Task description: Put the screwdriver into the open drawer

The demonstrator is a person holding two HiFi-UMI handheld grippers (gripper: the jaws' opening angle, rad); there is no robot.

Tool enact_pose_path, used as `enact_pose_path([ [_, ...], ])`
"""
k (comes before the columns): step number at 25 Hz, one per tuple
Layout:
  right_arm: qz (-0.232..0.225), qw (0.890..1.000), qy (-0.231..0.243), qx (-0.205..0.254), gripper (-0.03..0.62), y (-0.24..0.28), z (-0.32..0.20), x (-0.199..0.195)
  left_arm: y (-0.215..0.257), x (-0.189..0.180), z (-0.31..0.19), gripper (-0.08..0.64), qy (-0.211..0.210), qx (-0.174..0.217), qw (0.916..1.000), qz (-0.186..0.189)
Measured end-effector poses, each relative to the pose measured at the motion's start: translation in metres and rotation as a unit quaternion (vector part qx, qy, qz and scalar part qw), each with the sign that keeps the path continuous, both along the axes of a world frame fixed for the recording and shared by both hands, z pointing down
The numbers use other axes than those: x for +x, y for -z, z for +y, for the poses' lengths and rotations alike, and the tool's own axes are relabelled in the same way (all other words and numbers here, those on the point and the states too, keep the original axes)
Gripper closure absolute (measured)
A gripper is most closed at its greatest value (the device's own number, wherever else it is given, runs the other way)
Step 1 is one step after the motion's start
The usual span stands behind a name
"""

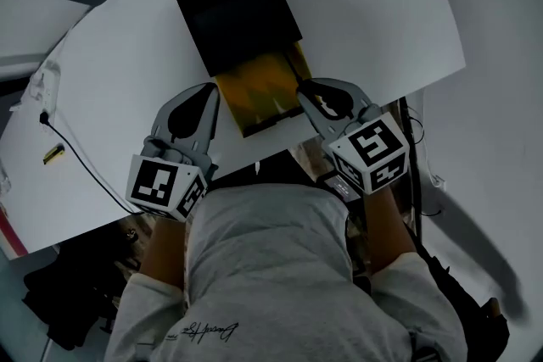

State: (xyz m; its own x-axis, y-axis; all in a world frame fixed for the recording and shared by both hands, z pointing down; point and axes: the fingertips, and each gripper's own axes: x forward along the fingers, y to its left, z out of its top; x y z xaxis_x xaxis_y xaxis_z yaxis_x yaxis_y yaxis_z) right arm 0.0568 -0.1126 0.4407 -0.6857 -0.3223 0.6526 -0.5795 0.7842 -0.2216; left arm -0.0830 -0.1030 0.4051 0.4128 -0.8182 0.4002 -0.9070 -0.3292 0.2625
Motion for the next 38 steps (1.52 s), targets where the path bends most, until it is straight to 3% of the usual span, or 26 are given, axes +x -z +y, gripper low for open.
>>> enact_pose_path([
  [25,0.101,0.992,0.071,-0.001,0.518,-0.069,0.007,-0.013,-0.033,-0.014,0.008,0.560,0.022,-0.018,0.9996,0.006],
  [38,0.191,0.969,0.156,0.034,0.518,-0.102,0.010,-0.020,-0.045,-0.020,0.012,0.560,0.028,-0.028,0.9992,0.012],
])
